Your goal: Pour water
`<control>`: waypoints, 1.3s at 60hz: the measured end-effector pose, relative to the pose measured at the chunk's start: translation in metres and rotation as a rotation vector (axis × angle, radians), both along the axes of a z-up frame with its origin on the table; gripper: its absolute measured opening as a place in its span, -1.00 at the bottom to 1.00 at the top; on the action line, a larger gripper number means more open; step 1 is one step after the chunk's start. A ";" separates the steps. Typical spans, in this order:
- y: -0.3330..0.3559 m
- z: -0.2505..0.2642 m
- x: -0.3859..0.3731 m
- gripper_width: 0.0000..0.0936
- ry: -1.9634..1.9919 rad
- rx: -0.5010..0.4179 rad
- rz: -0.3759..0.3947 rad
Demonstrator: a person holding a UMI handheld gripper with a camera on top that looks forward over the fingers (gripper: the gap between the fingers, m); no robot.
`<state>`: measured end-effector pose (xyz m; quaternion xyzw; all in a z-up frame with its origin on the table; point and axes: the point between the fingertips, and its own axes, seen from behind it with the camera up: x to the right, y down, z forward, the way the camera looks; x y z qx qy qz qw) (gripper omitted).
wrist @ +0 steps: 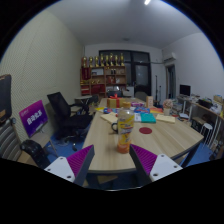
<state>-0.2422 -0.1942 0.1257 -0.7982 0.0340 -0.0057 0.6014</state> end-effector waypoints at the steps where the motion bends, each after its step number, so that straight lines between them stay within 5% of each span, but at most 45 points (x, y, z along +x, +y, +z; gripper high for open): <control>1: 0.008 -0.004 0.009 0.72 0.000 0.003 -0.005; 10: 0.073 -0.027 0.060 0.73 0.006 0.025 -0.036; 28: 0.192 -0.043 0.062 0.73 -0.113 0.110 0.057; 34: 0.216 -0.056 0.070 0.02 -0.133 0.082 0.075; 46: 0.229 -0.056 0.037 -0.11 -0.154 0.005 0.198; 50: 0.243 -0.056 0.032 -0.29 -0.090 -0.035 0.257; 63: 0.290 0.012 -0.036 -0.38 0.784 -0.100 0.274; 78: 0.307 0.050 -0.057 -0.37 1.943 -0.284 0.111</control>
